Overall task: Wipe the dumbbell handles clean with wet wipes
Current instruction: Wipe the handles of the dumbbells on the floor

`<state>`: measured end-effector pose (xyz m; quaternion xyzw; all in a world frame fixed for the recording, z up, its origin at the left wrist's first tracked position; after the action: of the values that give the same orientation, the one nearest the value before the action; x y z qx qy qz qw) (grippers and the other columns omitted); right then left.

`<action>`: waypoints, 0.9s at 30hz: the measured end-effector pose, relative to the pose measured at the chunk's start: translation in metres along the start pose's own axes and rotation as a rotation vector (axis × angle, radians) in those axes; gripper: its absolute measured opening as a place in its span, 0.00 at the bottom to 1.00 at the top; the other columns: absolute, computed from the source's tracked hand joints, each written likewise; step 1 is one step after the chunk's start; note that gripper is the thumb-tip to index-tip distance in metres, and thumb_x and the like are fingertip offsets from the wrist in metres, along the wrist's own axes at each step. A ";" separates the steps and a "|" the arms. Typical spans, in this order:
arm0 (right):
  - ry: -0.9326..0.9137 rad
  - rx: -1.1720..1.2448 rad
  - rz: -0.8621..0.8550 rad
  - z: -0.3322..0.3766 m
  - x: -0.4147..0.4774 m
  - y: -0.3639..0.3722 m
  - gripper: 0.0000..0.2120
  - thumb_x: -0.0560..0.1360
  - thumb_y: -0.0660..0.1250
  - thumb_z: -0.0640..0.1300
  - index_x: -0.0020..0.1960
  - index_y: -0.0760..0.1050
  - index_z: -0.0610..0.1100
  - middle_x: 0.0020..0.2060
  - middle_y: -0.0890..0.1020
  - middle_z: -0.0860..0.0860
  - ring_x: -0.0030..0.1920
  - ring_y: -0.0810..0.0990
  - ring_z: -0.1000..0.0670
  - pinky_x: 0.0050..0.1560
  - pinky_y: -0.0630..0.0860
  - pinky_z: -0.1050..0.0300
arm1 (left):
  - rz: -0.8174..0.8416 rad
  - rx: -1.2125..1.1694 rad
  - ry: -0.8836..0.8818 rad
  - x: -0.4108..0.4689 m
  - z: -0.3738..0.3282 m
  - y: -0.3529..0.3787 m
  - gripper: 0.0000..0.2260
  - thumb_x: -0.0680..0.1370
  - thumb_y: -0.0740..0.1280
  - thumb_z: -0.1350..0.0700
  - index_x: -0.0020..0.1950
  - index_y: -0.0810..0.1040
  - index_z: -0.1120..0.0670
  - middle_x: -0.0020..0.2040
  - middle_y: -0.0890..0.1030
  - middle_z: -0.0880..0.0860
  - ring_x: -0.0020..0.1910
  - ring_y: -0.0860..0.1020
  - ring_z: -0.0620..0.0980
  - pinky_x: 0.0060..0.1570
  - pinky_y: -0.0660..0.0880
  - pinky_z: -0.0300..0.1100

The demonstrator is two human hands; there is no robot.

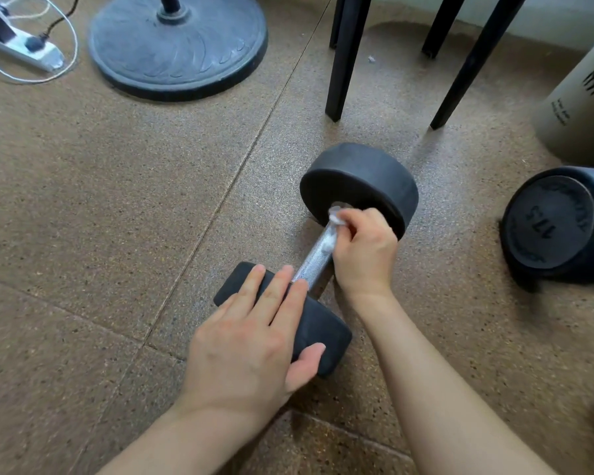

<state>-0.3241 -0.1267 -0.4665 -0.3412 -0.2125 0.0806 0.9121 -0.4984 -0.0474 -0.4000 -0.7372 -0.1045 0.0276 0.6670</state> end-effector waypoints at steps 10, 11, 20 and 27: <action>-0.528 -0.210 0.384 0.010 0.010 -0.004 0.09 0.65 0.68 0.32 0.38 0.83 0.43 0.37 0.83 0.49 0.37 0.78 0.44 0.40 0.75 0.57 | -0.005 -0.009 0.009 -0.001 0.004 -0.005 0.29 0.73 0.60 0.38 0.64 0.79 0.56 0.65 0.79 0.52 0.63 0.78 0.56 0.47 0.80 0.46; -0.602 -0.192 0.508 0.014 -0.001 -0.007 0.09 0.64 0.70 0.32 0.39 0.83 0.44 0.38 0.84 0.50 0.37 0.78 0.45 0.41 0.75 0.57 | -0.001 -0.012 0.018 -0.002 0.003 -0.005 0.29 0.73 0.60 0.38 0.65 0.79 0.55 0.65 0.79 0.52 0.63 0.78 0.56 0.46 0.80 0.47; -0.676 -0.178 0.654 0.005 -0.009 -0.024 0.07 0.67 0.66 0.36 0.40 0.81 0.44 0.37 0.83 0.51 0.37 0.76 0.46 0.39 0.75 0.55 | -0.002 -0.057 0.138 -0.002 -0.004 -0.008 0.25 0.70 0.64 0.37 0.57 0.77 0.54 0.62 0.80 0.53 0.60 0.78 0.56 0.48 0.80 0.48; -0.586 -0.209 0.532 -0.006 0.001 -0.027 0.10 0.63 0.72 0.31 0.42 0.82 0.42 0.38 0.83 0.48 0.37 0.77 0.43 0.38 0.77 0.54 | -0.044 -0.217 0.209 -0.010 -0.010 -0.001 0.17 0.74 0.67 0.42 0.57 0.79 0.50 0.66 0.77 0.55 0.60 0.76 0.57 0.51 0.79 0.50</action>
<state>-0.3204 -0.1504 -0.4524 -0.4379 -0.3747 0.3854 0.7206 -0.5062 -0.0589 -0.3986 -0.8015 -0.0527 -0.0755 0.5909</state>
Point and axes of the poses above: each hand's wrist, its own x-axis towards the middle knuckle, its own y-axis out of the palm, z = x × y, the point moved 1 cm from there along x, towards the middle knuckle
